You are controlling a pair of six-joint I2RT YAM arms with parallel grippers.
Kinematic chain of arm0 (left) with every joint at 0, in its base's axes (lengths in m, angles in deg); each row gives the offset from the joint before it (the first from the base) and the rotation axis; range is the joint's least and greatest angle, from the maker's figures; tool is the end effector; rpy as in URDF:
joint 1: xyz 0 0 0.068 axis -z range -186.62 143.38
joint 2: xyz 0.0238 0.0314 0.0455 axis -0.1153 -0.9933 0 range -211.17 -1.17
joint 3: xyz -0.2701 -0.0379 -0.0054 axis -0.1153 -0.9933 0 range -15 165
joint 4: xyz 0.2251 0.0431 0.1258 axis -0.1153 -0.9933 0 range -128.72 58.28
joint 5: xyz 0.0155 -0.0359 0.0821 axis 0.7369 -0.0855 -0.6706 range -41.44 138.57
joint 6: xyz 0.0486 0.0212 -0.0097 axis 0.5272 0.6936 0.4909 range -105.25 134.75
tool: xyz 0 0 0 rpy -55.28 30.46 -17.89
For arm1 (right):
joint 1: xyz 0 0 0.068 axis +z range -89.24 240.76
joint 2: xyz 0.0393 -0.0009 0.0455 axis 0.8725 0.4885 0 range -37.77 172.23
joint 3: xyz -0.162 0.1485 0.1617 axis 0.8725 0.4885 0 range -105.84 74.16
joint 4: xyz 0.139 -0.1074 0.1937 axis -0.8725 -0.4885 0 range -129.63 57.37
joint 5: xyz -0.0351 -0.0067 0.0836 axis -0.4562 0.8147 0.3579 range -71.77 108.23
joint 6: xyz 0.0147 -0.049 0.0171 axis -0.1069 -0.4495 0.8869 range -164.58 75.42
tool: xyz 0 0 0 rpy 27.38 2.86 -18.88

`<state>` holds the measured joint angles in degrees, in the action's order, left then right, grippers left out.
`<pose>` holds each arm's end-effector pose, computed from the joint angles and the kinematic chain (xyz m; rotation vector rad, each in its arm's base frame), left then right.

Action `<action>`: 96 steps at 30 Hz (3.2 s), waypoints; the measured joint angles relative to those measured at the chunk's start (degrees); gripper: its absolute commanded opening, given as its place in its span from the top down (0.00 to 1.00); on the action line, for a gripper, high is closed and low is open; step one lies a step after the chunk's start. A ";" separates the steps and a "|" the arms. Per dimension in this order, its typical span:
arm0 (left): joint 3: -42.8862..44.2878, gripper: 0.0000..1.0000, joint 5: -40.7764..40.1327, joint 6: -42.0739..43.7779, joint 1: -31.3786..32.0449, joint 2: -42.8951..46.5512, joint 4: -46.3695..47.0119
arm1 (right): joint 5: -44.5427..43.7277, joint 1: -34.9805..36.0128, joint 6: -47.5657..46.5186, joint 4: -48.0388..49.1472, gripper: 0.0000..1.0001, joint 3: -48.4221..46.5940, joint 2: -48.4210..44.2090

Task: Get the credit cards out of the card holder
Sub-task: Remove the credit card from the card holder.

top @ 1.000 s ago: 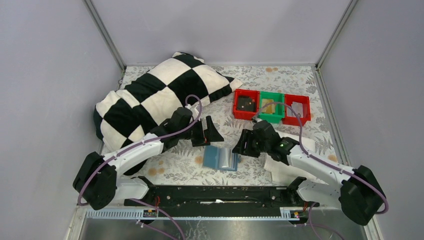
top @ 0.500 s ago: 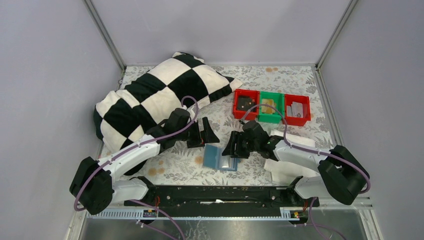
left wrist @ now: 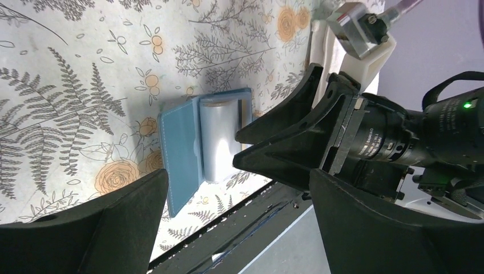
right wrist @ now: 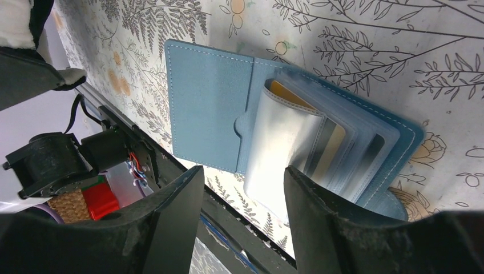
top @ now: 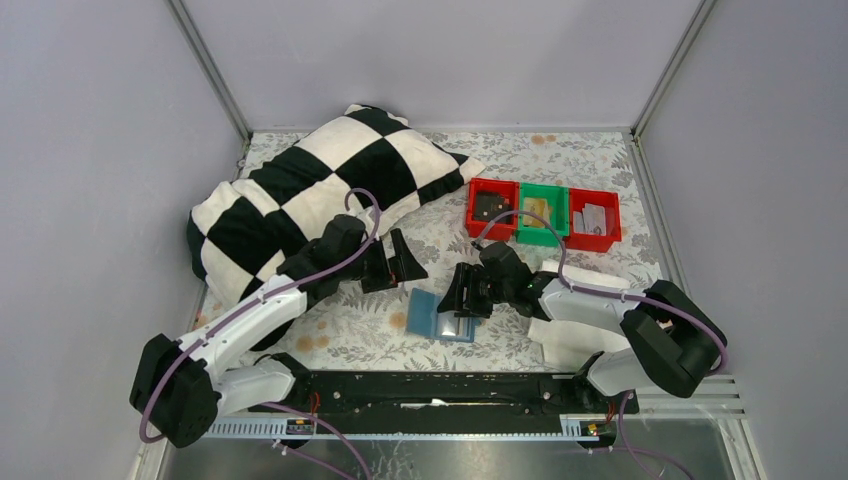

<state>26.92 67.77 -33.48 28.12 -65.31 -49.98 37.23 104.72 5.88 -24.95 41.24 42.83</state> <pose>0.1875 -0.1442 0.2441 -0.0994 2.4964 -1.0767 0.1853 0.1949 0.1640 -0.0539 2.5421 1.1558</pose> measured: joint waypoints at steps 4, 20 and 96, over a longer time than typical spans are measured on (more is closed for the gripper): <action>0.00 0.02 -0.61 0.26 -0.72 1.64 -0.70 | 0.00 0.02 0.00 0.22 0.39 0.00 0.00; -0.02 0.02 -0.79 0.83 -0.96 -0.87 -1.51 | -4.98 0.20 0.37 -1.95 0.39 3.63 -5.70; -4.61 0.18 9.75 -7.98 8.92 -17.81 24.48 | -3.69 -3.67 -0.42 -6.47 0.64 3.17 -8.87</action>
<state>22.30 77.51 -41.46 37.04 -83.12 -25.50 33.54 101.05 5.46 -31.42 44.41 33.96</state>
